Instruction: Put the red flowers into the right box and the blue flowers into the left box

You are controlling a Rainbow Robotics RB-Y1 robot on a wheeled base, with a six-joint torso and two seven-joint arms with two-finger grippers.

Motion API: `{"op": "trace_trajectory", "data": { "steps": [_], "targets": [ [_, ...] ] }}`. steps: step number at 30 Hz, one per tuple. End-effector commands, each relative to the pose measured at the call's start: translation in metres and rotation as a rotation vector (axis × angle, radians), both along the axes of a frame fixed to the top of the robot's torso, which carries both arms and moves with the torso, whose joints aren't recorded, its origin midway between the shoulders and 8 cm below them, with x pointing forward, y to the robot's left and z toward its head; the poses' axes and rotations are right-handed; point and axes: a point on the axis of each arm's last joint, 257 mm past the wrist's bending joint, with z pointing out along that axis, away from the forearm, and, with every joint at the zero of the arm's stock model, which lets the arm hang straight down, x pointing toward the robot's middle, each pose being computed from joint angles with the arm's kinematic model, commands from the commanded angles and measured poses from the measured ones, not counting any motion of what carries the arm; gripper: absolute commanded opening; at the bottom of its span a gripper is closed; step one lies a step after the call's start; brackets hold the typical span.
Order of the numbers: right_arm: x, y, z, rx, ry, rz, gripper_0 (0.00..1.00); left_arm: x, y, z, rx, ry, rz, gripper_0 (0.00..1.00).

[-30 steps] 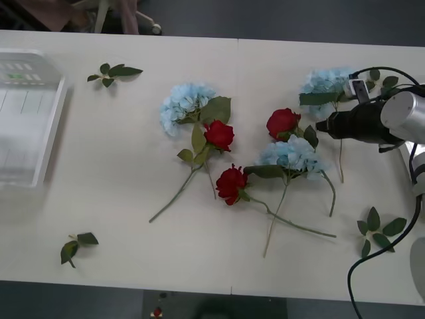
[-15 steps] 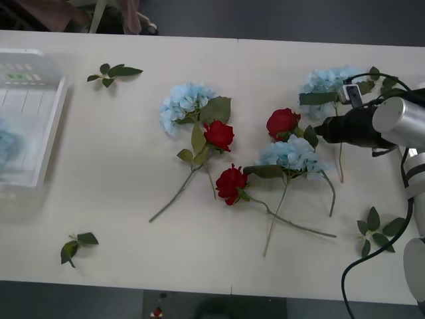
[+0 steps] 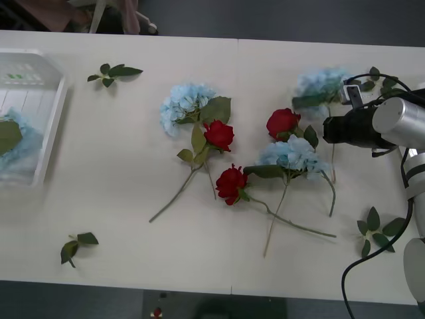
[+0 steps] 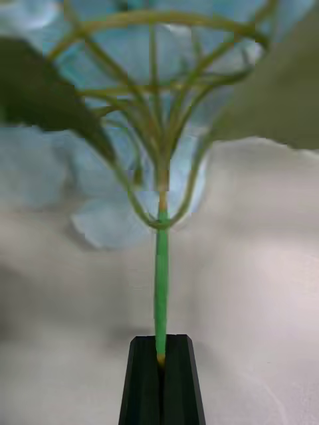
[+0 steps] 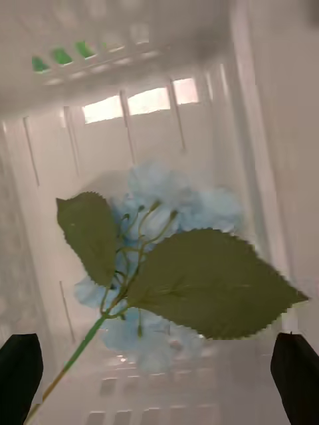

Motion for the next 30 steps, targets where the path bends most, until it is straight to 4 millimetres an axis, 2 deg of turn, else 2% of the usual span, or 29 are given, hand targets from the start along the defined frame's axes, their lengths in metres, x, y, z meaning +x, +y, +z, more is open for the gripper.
{"op": "trace_trajectory", "data": {
  "steps": [1, 2, 5, 8, 9, 11, 13, 15, 16, 21, 22, 25, 28, 30],
  "targets": [
    [0.012, -0.001, 0.033, 0.051, -0.066, -0.013, 0.00, 0.016, -0.052, 0.039, -0.148, -0.080, 0.035, 1.00],
    [0.012, -0.002, 0.037, 0.056, -0.069, -0.009, 0.00, 0.017, -0.060, 0.039, -0.163, -0.084, 0.032, 1.00],
    [0.011, -0.003, 0.066, 0.087, -0.098, 0.017, 0.00, 0.027, -0.103, 0.040, -0.248, -0.120, 0.014, 1.00],
    [0.006, -0.004, 0.105, 0.115, -0.151, 0.049, 0.00, 0.040, -0.145, 0.037, -0.293, -0.169, -0.031, 1.00],
    [0.004, -0.003, 0.111, 0.125, -0.160, 0.056, 0.00, 0.042, -0.155, 0.035, -0.303, -0.175, -0.042, 1.00],
    [-0.004, 0.002, 0.137, 0.163, -0.186, 0.092, 0.00, 0.050, -0.189, 0.029, -0.338, -0.208, -0.078, 1.00],
    [-0.011, 0.010, 0.152, 0.214, -0.193, 0.124, 0.00, 0.056, -0.211, 0.025, -0.370, -0.227, -0.095, 1.00],
    [-0.024, 0.027, 0.175, 0.291, -0.210, 0.198, 0.00, 0.064, -0.239, 0.020, -0.402, -0.249, -0.112, 1.00],
    [-0.027, 0.033, 0.181, 0.308, -0.216, 0.219, 0.00, 0.066, -0.244, 0.018, -0.405, -0.251, -0.112, 1.00],
    [-0.060, 0.088, 0.230, 0.475, -0.265, 0.427, 0.00, 0.078, -0.283, 0.013, -0.435, -0.258, -0.083, 1.00],
    [-0.064, 0.095, 0.236, 0.492, -0.272, 0.455, 0.00, 0.079, -0.286, 0.012, -0.433, -0.258, -0.083, 1.00],
    [-0.091, 0.134, 0.266, 0.585, -0.299, 0.605, 0.00, 0.084, -0.304, 0.013, -0.425, -0.262, -0.079, 1.00],
    [-0.112, 0.162, 0.288, 0.636, -0.314, 0.715, 0.00, 0.086, -0.314, 0.019, -0.466, -0.277, -0.078, 1.00],
    [-0.120, 0.174, 0.295, 0.648, -0.314, 0.757, 0.00, 0.087, -0.321, 0.026, -0.482, -0.296, -0.094, 1.00]
  ]
}}
